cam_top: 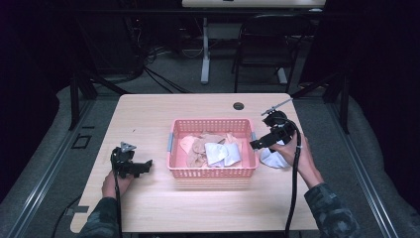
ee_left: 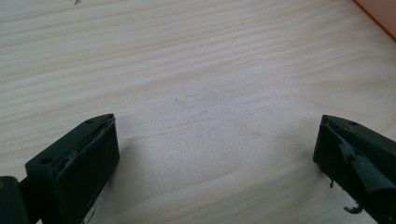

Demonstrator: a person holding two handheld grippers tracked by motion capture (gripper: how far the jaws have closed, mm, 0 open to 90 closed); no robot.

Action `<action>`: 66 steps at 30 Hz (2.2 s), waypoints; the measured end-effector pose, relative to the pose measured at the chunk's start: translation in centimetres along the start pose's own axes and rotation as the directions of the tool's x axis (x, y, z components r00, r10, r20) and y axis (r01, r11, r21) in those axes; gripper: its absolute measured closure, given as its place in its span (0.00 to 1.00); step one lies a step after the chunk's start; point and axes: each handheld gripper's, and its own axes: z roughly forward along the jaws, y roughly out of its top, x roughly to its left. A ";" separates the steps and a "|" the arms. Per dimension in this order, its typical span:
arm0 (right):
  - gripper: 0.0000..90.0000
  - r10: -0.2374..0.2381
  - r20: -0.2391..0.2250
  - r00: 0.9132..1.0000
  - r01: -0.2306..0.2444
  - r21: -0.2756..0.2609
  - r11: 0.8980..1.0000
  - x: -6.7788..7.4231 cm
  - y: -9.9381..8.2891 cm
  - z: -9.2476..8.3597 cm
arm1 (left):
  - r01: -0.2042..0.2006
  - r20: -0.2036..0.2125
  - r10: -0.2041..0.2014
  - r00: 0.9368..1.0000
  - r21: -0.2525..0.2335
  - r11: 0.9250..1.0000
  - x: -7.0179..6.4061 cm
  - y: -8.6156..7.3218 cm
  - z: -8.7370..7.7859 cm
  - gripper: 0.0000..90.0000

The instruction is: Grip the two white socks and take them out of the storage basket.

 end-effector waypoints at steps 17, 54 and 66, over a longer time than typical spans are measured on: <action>0.01 -0.077 -0.047 0.996 0.079 0.057 0.995 3.6 2.2 3.3 | -0.003 0.000 0.003 1.000 0.002 1.000 0.0 0.0 0.0 0.00; 0.39 -0.026 -0.031 0.999 0.032 0.192 0.981 5.5 2.5 12.9 | -0.003 0.001 0.003 1.000 0.002 1.000 0.0 0.0 0.0 0.00; 0.68 -0.022 -0.020 1.000 0.026 0.271 0.962 5.4 3.1 14.2 | -0.003 0.001 0.003 1.000 0.002 1.000 0.0 0.0 0.0 0.00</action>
